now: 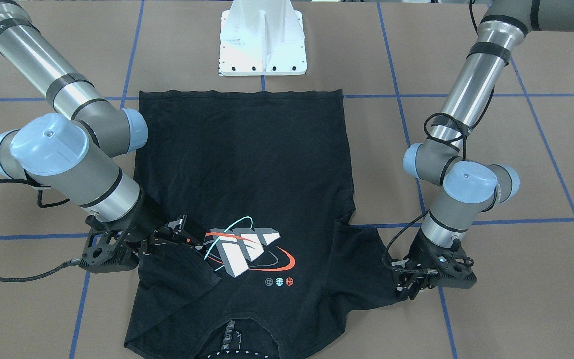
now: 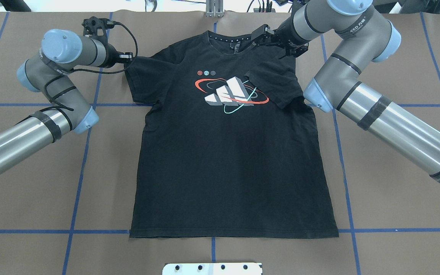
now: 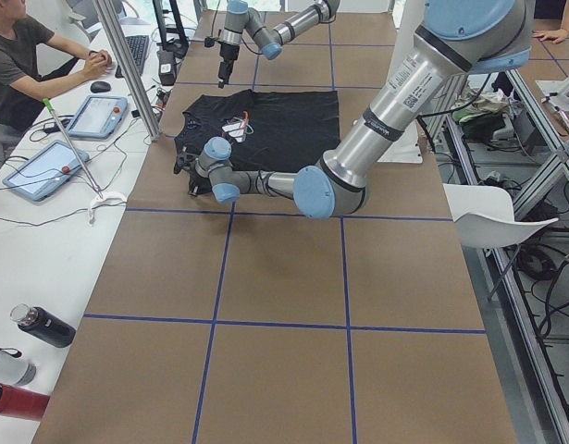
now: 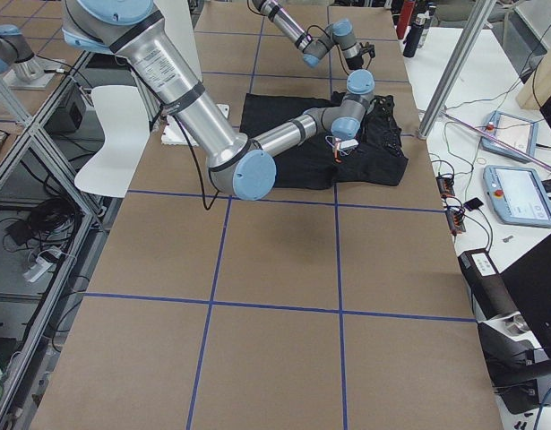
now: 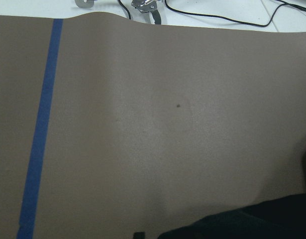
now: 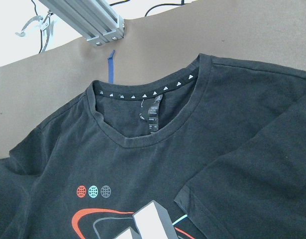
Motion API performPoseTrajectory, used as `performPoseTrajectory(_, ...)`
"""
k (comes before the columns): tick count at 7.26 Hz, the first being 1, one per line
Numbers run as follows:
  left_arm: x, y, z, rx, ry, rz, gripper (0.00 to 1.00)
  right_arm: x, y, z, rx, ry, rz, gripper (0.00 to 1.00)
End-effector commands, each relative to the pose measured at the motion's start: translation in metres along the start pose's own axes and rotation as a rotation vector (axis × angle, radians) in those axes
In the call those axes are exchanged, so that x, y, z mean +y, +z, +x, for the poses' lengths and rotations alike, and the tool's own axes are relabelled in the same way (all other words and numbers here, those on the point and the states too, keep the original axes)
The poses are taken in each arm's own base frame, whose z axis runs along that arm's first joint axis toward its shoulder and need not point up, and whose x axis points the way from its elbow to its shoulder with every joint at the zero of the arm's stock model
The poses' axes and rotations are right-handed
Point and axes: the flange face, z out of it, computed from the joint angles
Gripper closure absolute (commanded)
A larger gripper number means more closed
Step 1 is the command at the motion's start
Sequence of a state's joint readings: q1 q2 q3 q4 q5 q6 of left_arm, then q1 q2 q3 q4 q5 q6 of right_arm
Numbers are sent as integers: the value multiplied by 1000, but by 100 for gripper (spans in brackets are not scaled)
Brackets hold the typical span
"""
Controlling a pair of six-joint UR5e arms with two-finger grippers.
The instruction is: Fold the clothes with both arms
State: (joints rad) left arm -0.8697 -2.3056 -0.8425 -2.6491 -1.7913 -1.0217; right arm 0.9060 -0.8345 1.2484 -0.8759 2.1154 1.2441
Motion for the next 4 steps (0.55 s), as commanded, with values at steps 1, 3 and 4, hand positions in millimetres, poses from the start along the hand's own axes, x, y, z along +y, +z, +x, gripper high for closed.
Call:
performPoseTrajectory(1, 1, 0, -1, -2, 1, 0, 63, 0, 0, 0, 0, 0, 1, 0)
performPoseTrajectory(3, 0, 0, 0, -2, 0, 0, 64, -1, 0, 2, 2, 2, 1, 0)
performPoseTrajectory(4, -1, -1, 2, 2, -4, 5, 74, -2, -1, 2, 1, 2, 3, 0)
